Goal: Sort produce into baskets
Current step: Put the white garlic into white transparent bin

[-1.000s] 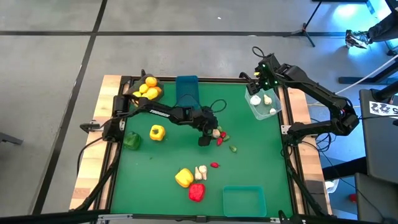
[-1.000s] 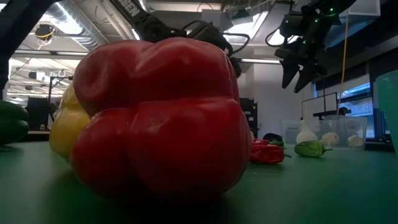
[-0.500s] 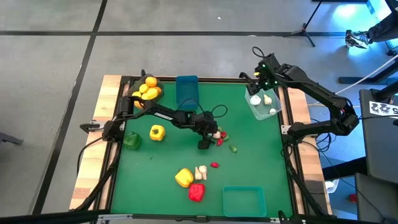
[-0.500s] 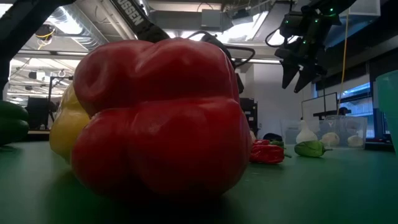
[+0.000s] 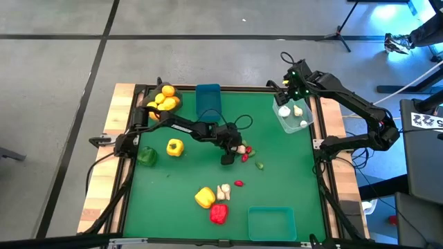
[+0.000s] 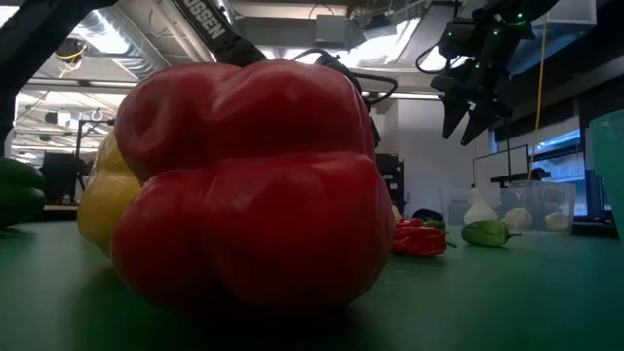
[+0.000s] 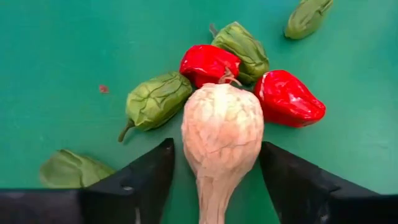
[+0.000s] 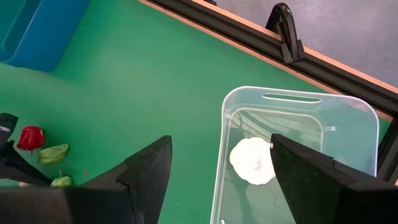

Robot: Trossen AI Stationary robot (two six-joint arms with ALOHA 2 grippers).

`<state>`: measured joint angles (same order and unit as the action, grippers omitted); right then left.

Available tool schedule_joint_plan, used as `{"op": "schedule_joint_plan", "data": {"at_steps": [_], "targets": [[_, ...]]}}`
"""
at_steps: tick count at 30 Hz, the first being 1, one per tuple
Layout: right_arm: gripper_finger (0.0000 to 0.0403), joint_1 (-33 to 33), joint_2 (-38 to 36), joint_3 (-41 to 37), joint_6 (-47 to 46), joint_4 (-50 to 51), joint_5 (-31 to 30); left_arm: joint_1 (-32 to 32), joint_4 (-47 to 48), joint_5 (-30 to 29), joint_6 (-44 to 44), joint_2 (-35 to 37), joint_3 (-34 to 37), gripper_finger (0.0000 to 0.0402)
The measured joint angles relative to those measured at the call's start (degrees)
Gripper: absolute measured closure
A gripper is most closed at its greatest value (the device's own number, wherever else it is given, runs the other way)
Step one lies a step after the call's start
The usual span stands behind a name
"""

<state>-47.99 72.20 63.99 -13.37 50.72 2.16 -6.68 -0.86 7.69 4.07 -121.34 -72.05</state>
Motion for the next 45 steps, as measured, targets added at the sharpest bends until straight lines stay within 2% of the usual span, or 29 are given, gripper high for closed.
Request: {"op": "schedule_joint_plan", "data": {"at_steps": [10,14,18,24,29,33,38,42,45], "targets": [[0.0136,0.0,0.0,0.0,0.2,-0.1,1.7,0.0,0.3,-0.8,-4.1,0.3,0.0,0.0255],[0.0137,0.0,0.0,0.0,0.6,-1.4,3.6,0.0,1.1,-0.1,-5.3,1.4,0.2,0.0270],[0.0136,0.0,-0.6,0.0,1.6,-5.1,8.0,-0.6,0.9,-0.1,-6.6,4.5,0.2,0.0272],[0.0137,0.0,-3.9,0.0,1.8,-15.1,15.7,-2.9,0.4,-0.5,-11.4,11.6,0.2,0.0269],[0.0137,0.0,-9.0,0.0,6.1,-29.5,25.3,-6.1,-1.5,-2.6,-14.9,19.1,0.2,0.0270],[0.0136,0.1,-12.7,0.0,7.1,-41.6,32.0,-8.5,-7.8,-2.6,-17.4,24.6,0.1,0.0269],[0.0136,3.1,-14.2,0.0,5.5,-48.5,30.7,-10.0,-17.3,-2.7,-18.3,29.0,0.1,0.0268],[0.0134,8.8,-13.2,0.0,9.9,-50.9,26.4,-9.9,-22.9,-2.7,-17.5,30.4,0.1,0.0268],[0.0112,12.6,-12.0,0.0,10.7,-52.0,22.7,-9.8,-23.7,-2.6,-17.1,30.4,0.1,0.0268]]}}
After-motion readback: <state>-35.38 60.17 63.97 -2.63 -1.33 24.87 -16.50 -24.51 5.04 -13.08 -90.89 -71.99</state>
